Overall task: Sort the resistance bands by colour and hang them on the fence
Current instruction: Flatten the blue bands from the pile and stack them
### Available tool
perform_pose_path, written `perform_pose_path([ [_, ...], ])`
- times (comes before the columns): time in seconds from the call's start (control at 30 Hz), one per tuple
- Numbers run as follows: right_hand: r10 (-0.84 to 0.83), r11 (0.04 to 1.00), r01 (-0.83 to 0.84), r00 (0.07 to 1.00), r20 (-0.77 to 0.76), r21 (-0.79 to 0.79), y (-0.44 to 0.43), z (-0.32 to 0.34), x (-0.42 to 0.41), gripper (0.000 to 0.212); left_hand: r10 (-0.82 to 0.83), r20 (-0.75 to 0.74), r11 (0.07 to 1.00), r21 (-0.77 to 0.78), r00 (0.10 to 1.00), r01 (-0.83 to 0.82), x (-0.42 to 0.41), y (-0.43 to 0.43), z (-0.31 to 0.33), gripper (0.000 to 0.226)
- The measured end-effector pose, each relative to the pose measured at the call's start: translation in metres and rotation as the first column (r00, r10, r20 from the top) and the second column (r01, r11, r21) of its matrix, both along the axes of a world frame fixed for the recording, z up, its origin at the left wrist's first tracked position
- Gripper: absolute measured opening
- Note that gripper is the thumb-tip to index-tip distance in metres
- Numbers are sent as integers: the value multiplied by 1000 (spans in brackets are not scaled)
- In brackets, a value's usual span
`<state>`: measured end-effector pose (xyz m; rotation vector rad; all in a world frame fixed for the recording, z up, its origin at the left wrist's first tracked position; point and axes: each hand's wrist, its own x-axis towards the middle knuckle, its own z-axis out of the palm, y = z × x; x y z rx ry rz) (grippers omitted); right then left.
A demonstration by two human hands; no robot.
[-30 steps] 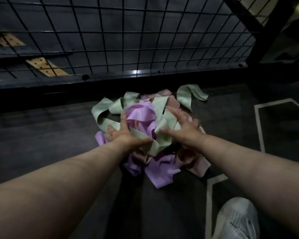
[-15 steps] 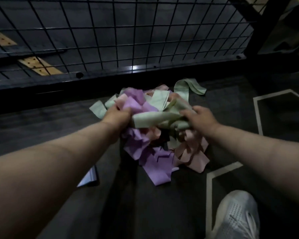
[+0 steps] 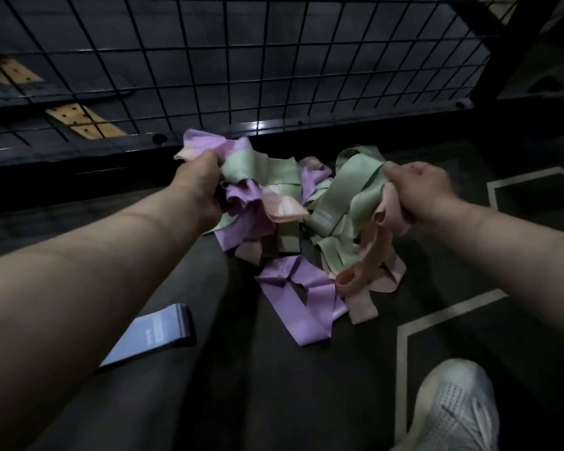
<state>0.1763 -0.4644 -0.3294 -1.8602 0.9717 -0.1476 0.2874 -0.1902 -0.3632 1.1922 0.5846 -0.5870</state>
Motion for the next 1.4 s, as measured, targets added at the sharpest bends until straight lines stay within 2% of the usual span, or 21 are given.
perform_pose_path([
  [0.1, 169, 983, -173, 983, -67, -62, 11, -6, -4, 11, -99, 63, 985, 147, 993, 89, -11, -3, -8, 31],
  [0.27, 390, 920, -387, 883, -262, 65, 29, -18, -14, 14, -213, 308, 911, 406, 927, 74, -26, 0, -22, 35],
  [0.3, 440, 893, -447, 841, -316, 53, 31, -21, -15, 17, -287, 310, 891, 435, 906, 134, -32, 0, -24, 35],
  [0.37, 485, 814, -576, 742, -463, -71, 35, -26, -16, 26, -477, 232, 821, 462, 848, 335, -54, -3, -23, 32],
  [0.43, 410, 767, -589, 755, -512, -254, 39, -29, -18, 43, -665, 162, 703, 466, 729, 537, -75, -9, -23, 31],
  [0.5, 419, 725, -566, 814, -402, -393, 46, -30, -18, 54, -863, 125, 459, 601, 490, 654, -87, -10, -27, 50],
  [0.53, 492, 675, -606, 795, -356, -420, 50, -30, -18, 60, -933, 101, 318, 682, 346, 659, -91, -10, -29, 52],
  [0.57, 588, 597, -687, 726, -356, -415, 55, -32, -18, 67, -974, 95, 208, 743, 208, 636, -94, -9, -28, 49],
  [0.63, 718, 452, -831, 555, -420, -326, 68, -40, -18, 76, -999, 53, 47, 810, 7, 584, -101, -7, -23, 45],
  [0.7, 728, 388, -888, 459, -510, -246, 76, -50, -20, 75, -997, -4, -47, 806, -74, 590, -108, -2, -18, 39],
  [0.73, 709, 362, -901, 432, -558, -238, 77, -56, -21, 74, -997, -4, -49, 787, -74, 615, -110, 1, -19, 36],
  [0.8, 636, 313, -915, 401, -659, -254, 79, -59, -18, 68, -999, 43, 21, 750, -18, 661, -112, 11, -17, 34],
  [0.9, 502, 344, -876, 477, -722, -339, 83, -51, -9, 59, -995, 80, 103, 745, 65, 659, -112, 38, -15, 37],
  [0.97, 433, 400, -818, 565, -702, -413, 91, -48, -10, 60, -986, 86, 158, 745, 142, 648, -108, 63, -14, 37],
  [1.03, 440, 416, -769, 637, -633, -485, 106, -46, -13, 69, -964, 70, 220, 751, 256, 623, -101, 93, -11, 36],
  [1.1, 560, 339, -746, 650, -514, -574, 129, -41, -13, 67, -923, 42, 268, 783, 383, 561, -92, 123, -11, 36],
  [1.13, 662, 268, -756, 595, -456, -598, 145, -40, -12, 61, -907, 21, 260, 812, 420, 522, -90, 141, -12, 36],
  [1.17, 760, 184, -768, 507, -407, -613, 163, -41, -9, 54, -909, -17, 203, 855, 418, 478, -90, 159, -14, 38],
  [1.23, 871, 65, -839, 312, -379, -541, 203, -47, -10, 48, -934, -162, -34, 927, 318, 373, -98, 195, -19, 44],
  [1.3, 881, -24, -935, 146, -449, -353, 243, -50, -14, 64, -941, -283, -226, 934, 187, 275, -109, 226, -28, 64],
  [1.4, 807, -206, -953, -36, -590, -224, 284, -61, -18, 95, -919, -388, -362, 901, 73, 239, -126, 260, -42, 102],
])
